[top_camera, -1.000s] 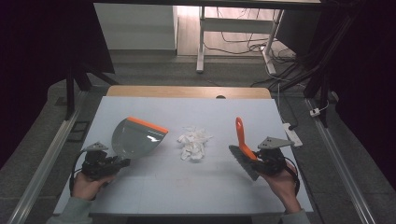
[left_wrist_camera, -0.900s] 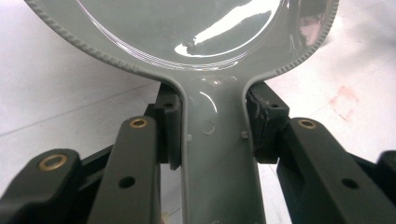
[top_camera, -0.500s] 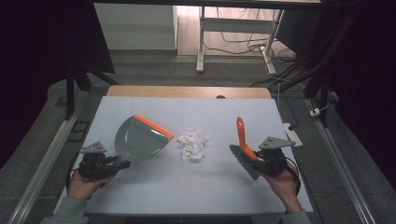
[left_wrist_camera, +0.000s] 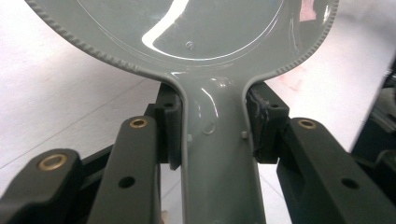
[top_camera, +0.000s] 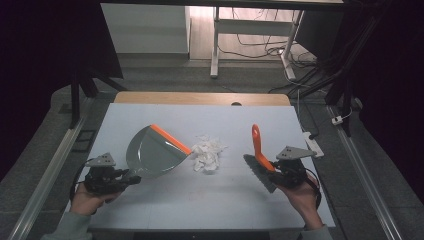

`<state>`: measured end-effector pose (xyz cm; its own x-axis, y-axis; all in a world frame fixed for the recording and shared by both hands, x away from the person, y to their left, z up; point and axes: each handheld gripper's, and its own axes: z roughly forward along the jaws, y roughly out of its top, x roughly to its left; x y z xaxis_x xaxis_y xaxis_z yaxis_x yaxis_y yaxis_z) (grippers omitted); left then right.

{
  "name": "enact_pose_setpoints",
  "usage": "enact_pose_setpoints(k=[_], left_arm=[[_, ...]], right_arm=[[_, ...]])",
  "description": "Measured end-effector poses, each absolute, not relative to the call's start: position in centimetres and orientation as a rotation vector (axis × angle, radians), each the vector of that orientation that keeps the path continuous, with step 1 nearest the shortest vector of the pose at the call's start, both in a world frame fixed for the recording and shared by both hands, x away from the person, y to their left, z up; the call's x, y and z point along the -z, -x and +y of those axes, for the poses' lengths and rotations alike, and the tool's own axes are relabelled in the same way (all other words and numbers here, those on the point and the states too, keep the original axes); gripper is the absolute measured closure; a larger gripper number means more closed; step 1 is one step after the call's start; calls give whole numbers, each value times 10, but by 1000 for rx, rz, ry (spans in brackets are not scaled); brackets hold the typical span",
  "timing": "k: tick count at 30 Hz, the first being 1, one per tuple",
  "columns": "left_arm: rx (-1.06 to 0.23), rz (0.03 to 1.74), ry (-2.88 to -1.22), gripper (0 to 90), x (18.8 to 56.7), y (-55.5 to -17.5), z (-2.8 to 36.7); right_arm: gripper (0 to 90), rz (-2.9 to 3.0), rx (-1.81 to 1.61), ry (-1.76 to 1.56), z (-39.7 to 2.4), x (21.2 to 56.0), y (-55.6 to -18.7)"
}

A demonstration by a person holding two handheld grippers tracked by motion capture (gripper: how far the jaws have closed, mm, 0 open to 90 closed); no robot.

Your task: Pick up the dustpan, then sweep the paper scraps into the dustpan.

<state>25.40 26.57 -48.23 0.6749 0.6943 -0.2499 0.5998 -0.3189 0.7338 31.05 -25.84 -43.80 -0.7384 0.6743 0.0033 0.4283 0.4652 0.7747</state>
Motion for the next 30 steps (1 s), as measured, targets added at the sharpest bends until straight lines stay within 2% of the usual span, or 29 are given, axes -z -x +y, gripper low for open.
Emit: enact_pose_setpoints(k=[18,30], left_arm=[[-7,818,-2116,615,482,-251,254],[5,823,-2176,616,487,-251,248]], right_arm=[[704,2431,-1134,-930,-256,441,-311],[704,2424,-1142,-934,-256,441,-313]])
